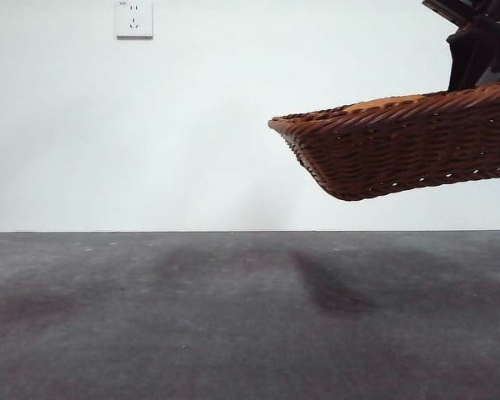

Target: Help me put the vegetables on the table into the basket

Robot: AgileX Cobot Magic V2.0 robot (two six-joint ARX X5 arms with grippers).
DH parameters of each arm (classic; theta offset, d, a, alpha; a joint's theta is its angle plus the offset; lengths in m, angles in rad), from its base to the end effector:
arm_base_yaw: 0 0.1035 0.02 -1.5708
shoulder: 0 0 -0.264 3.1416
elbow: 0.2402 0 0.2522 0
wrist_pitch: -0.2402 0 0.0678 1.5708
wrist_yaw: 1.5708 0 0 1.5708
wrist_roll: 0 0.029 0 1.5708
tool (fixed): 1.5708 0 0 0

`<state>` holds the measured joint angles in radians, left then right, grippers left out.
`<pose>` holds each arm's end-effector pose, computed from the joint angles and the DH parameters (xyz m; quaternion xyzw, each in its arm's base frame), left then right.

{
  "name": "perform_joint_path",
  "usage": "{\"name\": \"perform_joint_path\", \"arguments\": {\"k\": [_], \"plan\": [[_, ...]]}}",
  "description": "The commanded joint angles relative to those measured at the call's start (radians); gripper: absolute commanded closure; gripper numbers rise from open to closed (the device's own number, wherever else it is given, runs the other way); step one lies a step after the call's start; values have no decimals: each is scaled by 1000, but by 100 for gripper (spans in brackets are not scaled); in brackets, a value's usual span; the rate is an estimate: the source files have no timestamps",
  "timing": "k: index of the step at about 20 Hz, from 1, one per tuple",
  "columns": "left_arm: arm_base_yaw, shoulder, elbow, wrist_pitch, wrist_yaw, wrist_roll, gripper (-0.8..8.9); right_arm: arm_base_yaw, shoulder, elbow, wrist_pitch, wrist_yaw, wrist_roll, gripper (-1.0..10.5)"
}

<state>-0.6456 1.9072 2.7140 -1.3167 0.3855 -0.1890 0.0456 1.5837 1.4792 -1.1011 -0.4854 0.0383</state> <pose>0.2458 -0.1988 0.5249 -0.0469 0.2940 -0.4514 0.8412 0.3057 0.0275 0.3143 0.1389 0.5573 0.2055 0.7924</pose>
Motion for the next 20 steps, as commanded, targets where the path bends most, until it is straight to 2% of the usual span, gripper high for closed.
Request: {"name": "perform_joint_path", "arguments": {"k": [1,6,8,10,12,13,16,20], "plan": [[-41,-87,-1,-2,6,66,822,-11,34,10,47,-11,-4,964],[-226,-265,-72,-6,6,77,822,-31,185,11,96,-24,-5,964],[-321,-362,-243,-6,-16,82,822,-33,241,11,122,-48,-13,964],[-404,-474,-474,-6,-142,80,822,-40,298,27,137,-50,-19,964],[-463,-586,-710,-6,-319,16,822,-48,360,70,127,-48,-48,964],[-477,-638,-814,-6,-363,-33,822,-54,392,106,106,-50,-57,964],[-481,-782,-1052,-6,-390,-162,822,-64,467,202,87,-48,-76,964],[-481,-922,-1163,-6,-390,-274,822,-93,526,251,92,-50,-79,964]]}}
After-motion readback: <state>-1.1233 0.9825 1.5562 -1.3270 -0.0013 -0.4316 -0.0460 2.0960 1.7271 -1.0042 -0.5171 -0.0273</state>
